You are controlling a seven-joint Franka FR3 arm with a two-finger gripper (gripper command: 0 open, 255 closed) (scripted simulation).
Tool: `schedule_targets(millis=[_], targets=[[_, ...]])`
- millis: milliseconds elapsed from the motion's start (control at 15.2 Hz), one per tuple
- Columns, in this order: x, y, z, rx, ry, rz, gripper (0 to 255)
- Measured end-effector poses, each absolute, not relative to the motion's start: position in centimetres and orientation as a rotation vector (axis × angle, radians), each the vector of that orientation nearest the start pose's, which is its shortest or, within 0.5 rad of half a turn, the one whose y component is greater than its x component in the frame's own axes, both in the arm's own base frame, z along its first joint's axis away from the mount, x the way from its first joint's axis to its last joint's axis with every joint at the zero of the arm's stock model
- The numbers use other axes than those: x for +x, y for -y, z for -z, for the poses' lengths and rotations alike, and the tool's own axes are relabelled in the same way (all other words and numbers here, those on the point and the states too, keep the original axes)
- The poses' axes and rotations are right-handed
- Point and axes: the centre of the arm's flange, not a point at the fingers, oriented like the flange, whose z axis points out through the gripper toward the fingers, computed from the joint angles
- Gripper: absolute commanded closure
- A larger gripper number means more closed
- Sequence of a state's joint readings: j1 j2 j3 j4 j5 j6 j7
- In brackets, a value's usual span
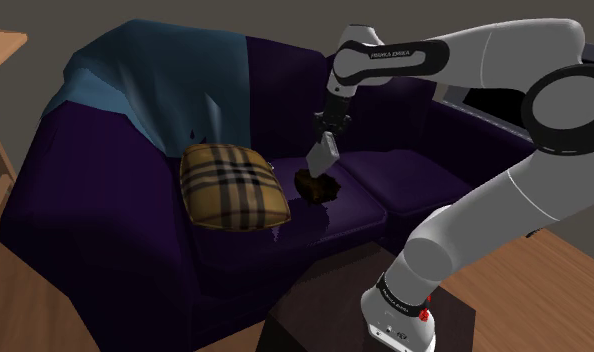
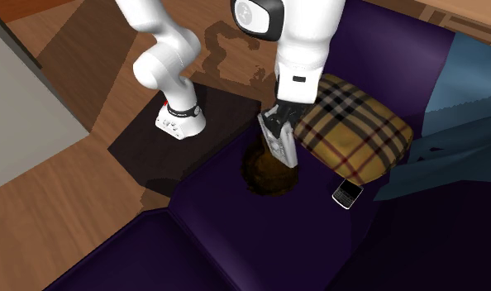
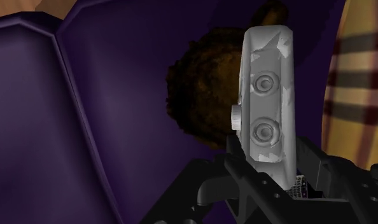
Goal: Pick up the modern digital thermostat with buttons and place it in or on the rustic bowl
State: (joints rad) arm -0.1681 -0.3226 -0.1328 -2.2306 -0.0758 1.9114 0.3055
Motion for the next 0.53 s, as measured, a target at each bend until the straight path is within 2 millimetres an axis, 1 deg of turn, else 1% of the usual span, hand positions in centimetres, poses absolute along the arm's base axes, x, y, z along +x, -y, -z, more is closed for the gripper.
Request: schedule_targets(millis=[396,528], targets=[[43.2,14.4,-47.0,-3.041,-0.898,0.002,255],[43.2,14.4,-46.6,-3.041,-0.898,0.002,255]])
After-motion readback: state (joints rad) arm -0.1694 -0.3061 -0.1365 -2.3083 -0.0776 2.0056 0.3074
